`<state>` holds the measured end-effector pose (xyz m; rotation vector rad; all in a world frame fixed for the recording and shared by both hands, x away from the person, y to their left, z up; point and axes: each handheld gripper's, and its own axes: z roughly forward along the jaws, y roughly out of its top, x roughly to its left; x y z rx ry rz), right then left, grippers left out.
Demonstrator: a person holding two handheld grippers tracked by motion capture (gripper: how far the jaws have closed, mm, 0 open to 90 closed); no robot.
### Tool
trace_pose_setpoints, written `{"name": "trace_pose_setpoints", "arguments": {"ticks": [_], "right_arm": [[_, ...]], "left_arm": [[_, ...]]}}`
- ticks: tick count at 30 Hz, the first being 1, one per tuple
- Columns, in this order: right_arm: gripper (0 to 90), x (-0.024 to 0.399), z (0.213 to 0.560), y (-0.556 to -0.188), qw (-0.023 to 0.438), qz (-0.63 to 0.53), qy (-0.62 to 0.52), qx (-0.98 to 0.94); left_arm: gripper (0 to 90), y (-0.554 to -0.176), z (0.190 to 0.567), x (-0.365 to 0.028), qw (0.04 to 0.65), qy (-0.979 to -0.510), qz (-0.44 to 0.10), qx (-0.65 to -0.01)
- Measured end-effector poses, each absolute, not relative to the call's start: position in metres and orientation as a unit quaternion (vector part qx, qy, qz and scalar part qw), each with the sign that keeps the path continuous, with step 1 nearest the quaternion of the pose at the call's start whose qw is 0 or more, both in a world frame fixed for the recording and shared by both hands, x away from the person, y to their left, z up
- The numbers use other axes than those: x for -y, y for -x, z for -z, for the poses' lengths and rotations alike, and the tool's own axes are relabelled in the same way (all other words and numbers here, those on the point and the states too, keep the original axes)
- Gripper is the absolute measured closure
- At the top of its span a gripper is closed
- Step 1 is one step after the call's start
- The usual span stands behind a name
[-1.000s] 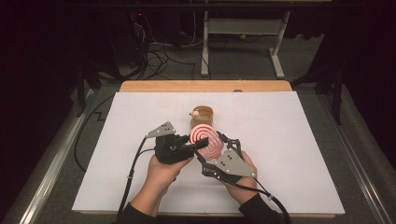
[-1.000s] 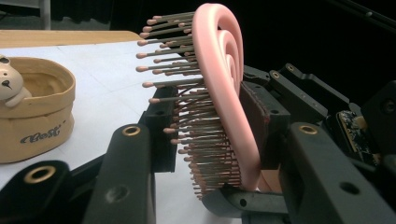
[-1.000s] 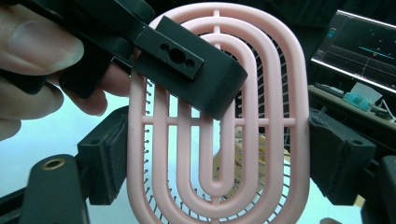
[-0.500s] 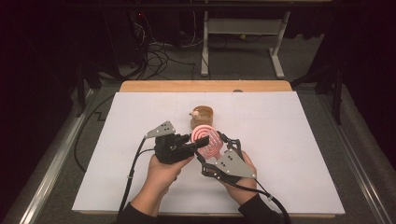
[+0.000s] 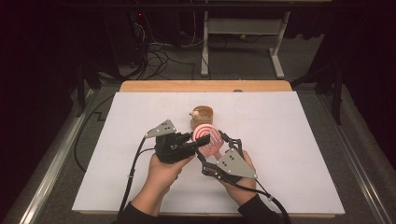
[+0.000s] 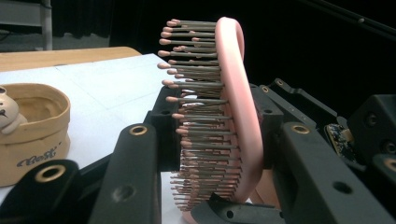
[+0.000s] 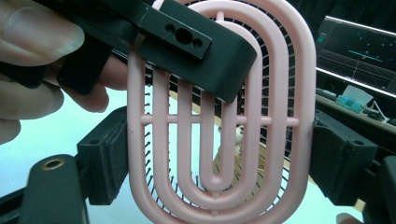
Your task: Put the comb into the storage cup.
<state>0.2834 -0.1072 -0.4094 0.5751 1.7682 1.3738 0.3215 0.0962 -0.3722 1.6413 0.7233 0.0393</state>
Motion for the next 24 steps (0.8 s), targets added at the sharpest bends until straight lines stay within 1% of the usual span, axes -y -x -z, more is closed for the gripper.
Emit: {"name": "trace_pose_setpoints", "arguments": {"ticks": [13, 24], "right_arm": [[17.2, 0.1067, 0.4087, -0.2851, 0.389, -0.548, -0.227, -0.705], [16.5, 0.1065, 0.4072, -0.2848, 0.387, -0.552, -0.227, -0.702]], "left_arm": [[63.1, -0.3217, 0.3677, -0.0978, 0.629, -0.711, -0.029, -0.315], [63.2, -0.321, 0.3632, -0.0973, 0.629, -0.712, -0.037, -0.311]]}}
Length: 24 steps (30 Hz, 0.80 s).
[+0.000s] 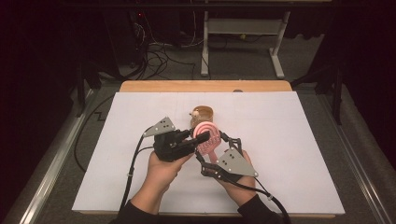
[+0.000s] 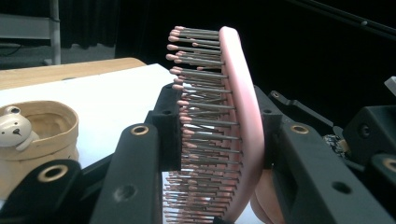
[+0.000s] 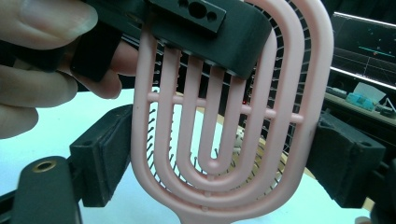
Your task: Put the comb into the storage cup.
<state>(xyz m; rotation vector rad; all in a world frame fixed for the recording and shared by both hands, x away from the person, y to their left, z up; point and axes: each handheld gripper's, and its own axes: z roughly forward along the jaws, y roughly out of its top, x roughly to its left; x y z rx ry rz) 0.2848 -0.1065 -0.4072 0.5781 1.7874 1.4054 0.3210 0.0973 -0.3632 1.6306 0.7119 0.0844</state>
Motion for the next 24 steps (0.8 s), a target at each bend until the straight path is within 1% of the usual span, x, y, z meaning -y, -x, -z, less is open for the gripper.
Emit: {"name": "trace_pose_setpoints", "arguments": {"ticks": [11, 15, 21, 24], "right_arm": [[13.7, 0.1058, 0.409, -0.2872, 0.376, -0.548, -0.233, -0.71], [9.8, 0.1063, 0.4093, -0.2889, 0.365, -0.552, -0.238, -0.711], [0.3, 0.1067, 0.4105, -0.2927, 0.338, -0.56, -0.248, -0.715], [0.1, 0.1067, 0.4115, -0.2929, 0.333, -0.562, -0.246, -0.716]], "left_arm": [[63.3, -0.3209, 0.3593, -0.1007, 0.634, -0.707, -0.042, -0.309], [63.4, -0.3214, 0.3594, -0.1018, 0.632, -0.708, -0.047, -0.312], [63.4, -0.3218, 0.3592, -0.103, 0.63, -0.709, -0.052, -0.313], [63.4, -0.3217, 0.3588, -0.1037, 0.63, -0.709, -0.053, -0.313]]}}
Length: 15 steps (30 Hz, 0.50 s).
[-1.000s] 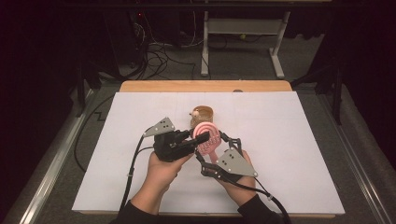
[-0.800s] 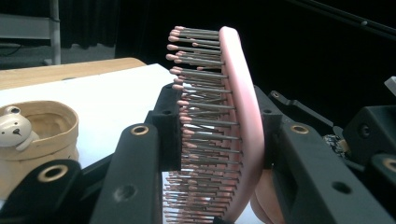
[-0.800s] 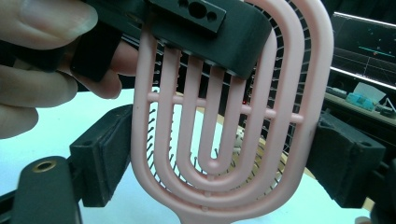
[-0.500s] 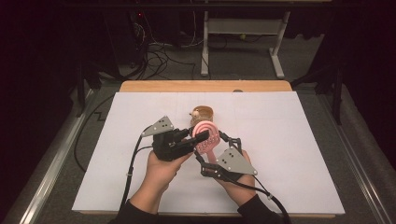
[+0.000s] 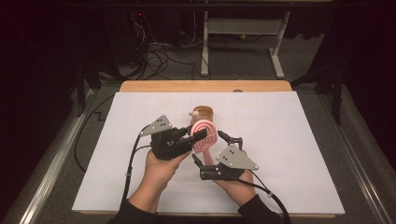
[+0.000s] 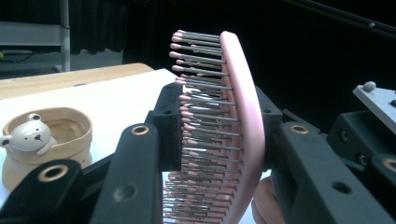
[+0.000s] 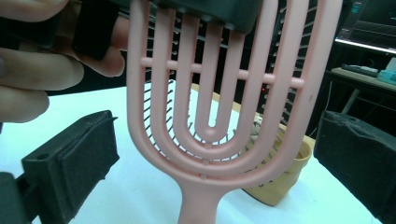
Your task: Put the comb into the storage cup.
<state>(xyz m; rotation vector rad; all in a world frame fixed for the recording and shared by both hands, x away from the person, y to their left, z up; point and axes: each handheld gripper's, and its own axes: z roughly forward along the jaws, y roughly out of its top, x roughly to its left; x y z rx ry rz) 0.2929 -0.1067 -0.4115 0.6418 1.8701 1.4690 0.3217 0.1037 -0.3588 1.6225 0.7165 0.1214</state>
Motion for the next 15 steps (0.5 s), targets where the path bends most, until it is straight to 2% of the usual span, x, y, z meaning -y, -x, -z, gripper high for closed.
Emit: {"name": "trace_pose_setpoints", "arguments": {"ticks": [15], "right_arm": [[0.1, 0.1133, 0.4113, -0.2912, 0.323, -0.565, -0.25, -0.717]], "left_arm": [[63.4, -0.3224, 0.3584, -0.1088, 0.63, -0.705, -0.063, -0.319]]}}
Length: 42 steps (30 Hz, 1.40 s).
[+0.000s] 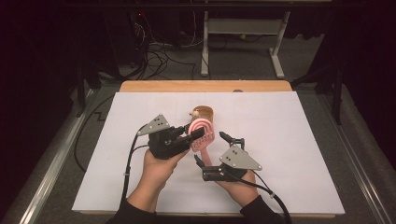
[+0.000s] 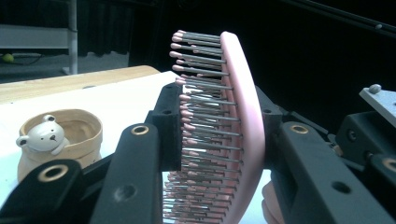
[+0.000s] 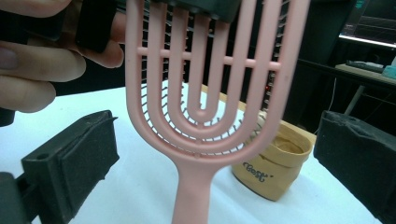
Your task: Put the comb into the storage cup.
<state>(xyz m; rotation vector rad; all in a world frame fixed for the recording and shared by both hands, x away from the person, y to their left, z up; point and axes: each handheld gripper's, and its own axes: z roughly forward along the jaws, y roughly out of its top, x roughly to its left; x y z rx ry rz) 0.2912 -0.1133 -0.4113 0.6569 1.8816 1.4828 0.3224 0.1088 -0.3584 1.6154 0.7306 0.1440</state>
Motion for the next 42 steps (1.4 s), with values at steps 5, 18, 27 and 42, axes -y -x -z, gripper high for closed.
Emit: {"name": "trace_pose_setpoints", "arguments": {"ticks": [5, 18, 27, 42], "right_arm": [[0.1, 0.121, 0.41, -0.289, 0.323, -0.564, -0.254, -0.716], [0.1, 0.143, 0.413, -0.289, 0.319, -0.559, -0.275, -0.714], [0.1, 0.162, 0.418, -0.289, 0.324, -0.548, -0.287, -0.716], [0.1, 0.205, 0.427, -0.288, 0.323, -0.544, -0.326, -0.703]], "left_arm": [[63.4, -0.323, 0.358, -0.11, 0.632, -0.702, -0.068, -0.321], [63.3, -0.322, 0.36, -0.12, 0.626, -0.704, -0.096, -0.322], [63.2, -0.32, 0.362, -0.13, 0.625, -0.702, -0.111, -0.323], [63.3, -0.318, 0.362, -0.149, 0.624, -0.698, -0.129, -0.325]]}}
